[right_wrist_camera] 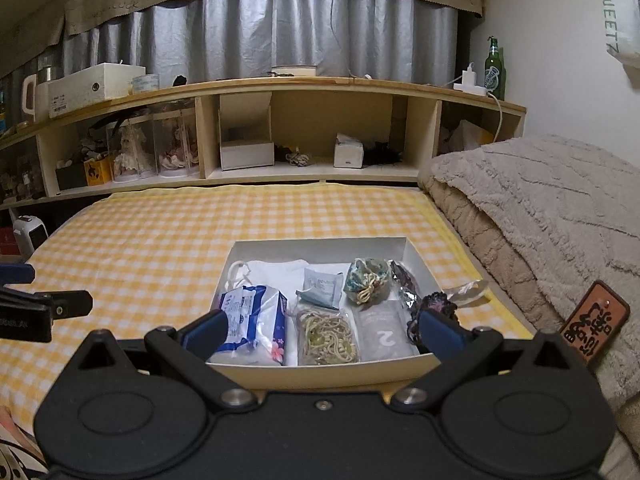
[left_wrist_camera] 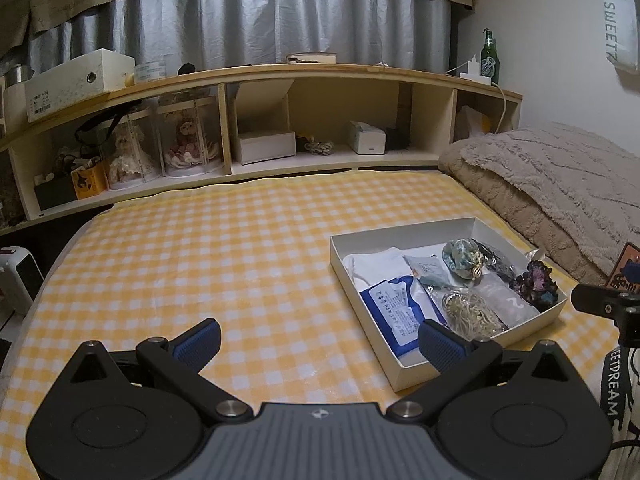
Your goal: Organize soft objects
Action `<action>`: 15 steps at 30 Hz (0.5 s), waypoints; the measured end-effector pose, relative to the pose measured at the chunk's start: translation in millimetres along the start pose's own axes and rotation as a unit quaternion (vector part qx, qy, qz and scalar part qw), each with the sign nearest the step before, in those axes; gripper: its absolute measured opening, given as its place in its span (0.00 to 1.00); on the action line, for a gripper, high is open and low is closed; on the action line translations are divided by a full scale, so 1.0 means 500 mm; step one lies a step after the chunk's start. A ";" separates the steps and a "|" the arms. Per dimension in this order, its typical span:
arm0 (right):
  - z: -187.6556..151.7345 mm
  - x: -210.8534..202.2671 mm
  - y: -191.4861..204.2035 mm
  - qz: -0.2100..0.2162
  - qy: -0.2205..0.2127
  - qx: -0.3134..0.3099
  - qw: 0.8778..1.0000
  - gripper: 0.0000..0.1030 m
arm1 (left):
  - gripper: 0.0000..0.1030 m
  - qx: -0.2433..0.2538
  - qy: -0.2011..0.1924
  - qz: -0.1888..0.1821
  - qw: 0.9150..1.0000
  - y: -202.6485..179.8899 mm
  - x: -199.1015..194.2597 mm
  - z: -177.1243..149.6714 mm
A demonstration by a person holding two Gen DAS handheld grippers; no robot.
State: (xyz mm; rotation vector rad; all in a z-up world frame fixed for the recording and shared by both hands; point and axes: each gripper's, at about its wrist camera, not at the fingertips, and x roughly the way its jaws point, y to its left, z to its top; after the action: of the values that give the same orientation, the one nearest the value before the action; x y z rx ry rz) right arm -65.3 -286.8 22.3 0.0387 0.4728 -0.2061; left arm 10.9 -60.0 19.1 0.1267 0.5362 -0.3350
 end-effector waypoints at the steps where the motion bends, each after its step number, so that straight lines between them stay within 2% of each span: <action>1: -0.001 0.001 -0.001 -0.001 0.001 0.001 1.000 1.00 | 1.00 -0.002 0.000 -0.001 1.000 0.001 0.000 0.000; 15: -0.004 0.002 0.008 -0.002 0.003 -0.004 1.000 1.00 | 1.00 -0.008 -0.002 -0.002 1.000 0.009 -0.004 -0.001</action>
State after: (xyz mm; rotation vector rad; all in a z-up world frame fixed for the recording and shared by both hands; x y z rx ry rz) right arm -64.6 -283.1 20.3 0.0315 0.4803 -0.2086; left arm 10.4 -55.3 19.6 0.1098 0.5347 -0.3358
